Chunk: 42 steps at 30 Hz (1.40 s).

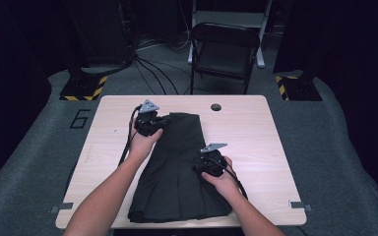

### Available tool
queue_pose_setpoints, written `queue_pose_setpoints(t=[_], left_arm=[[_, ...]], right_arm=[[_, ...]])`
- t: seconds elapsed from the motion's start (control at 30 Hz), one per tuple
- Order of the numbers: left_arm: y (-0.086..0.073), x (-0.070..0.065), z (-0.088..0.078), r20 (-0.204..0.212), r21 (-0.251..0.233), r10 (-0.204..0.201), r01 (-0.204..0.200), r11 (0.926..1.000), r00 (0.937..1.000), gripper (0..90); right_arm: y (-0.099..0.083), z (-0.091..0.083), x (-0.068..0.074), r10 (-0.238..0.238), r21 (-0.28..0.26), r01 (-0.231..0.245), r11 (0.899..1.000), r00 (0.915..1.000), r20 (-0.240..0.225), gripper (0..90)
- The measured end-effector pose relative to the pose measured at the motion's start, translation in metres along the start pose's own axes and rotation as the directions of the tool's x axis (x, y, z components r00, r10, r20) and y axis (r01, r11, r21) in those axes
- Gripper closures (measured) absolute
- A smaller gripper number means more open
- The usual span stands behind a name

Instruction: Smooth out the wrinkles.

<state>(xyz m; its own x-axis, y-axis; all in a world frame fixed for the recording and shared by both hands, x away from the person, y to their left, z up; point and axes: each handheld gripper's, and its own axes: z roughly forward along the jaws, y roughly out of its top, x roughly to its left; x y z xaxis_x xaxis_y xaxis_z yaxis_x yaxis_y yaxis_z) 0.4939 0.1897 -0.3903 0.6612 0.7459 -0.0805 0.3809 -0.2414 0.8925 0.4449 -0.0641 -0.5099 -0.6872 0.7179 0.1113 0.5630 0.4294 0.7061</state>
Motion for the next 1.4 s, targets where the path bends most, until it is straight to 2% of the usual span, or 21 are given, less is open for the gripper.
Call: queue_pose_setpoints(t=[0.2,0.3,0.43,0.5,0.6,0.63,0.83,1.1,1.33,1.4], left_arm=[[-0.002,-0.012,-0.016,0.034,-0.007,0.026,-0.026,0.9996,0.9991,85.6],[-0.004,-0.018,-0.024,0.05,0.002,0.059,-0.06,0.9982,0.997,85.7],[-0.008,-0.026,-0.036,0.066,0.007,0.09,-0.091,0.9958,0.9937,85.6],[-0.012,-0.029,-0.042,0.075,0.002,0.096,-0.096,0.9954,0.9926,85.7],[-0.017,-0.032,-0.051,0.097,0.0,0.104,-0.104,0.9945,0.9899,85.7],[-0.02,-0.033,-0.054,0.1,-0.005,0.104,-0.104,0.9946,0.9896,85.7],[-0.037,-0.038,-0.072,0.127,0.011,0.109,-0.111,0.9938,0.9859,85.7],[-0.067,-0.041,-0.092,0.161,0.03,0.077,-0.083,0.9961,0.984,85.7],[-0.096,-0.049,-0.097,0.193,0.078,0.064,-0.081,0.9937,0.9791,85.7],[-0.104,-0.05,-0.096,0.201,0.094,0.057,-0.077,0.9926,0.9779,85.7]], right_arm=[[0.0,0.0,0.0,-0.002,0.0,0.002,1.0,1.0,0.004,49.3],[0.0,0.0,0.0,0.01,0.002,-0.01,1.0,1.0,0.0,49.4],[-0.001,0.0,0.001,0.022,-0.003,-0.022,1.0,0.9998,-0.001,49.4],[-0.001,0.0,-0.001,0.013,-0.004,-0.013,1.0,0.9999,-0.005,49.5],[-0.002,-0.001,-0.003,0.046,-0.008,-0.046,0.999,0.9987,-0.02,50.3],[-0.002,-0.001,-0.004,0.061,-0.01,-0.061,0.998,0.9978,-0.027,50.7],[-0.003,-0.001,-0.007,0.066,-0.018,-0.067,0.998,0.9973,-0.033,52.3],[-0.002,-0.001,-0.006,0.057,-0.018,-0.057,0.998,0.998,-0.027,53.0],[-0.002,-0.001,-0.006,0.047,-0.015,-0.048,0.999,0.9985,-0.029,53.0],[-0.002,-0.001,-0.007,0.06,-0.012,-0.06,0.998,0.9975,-0.037,53.0]])
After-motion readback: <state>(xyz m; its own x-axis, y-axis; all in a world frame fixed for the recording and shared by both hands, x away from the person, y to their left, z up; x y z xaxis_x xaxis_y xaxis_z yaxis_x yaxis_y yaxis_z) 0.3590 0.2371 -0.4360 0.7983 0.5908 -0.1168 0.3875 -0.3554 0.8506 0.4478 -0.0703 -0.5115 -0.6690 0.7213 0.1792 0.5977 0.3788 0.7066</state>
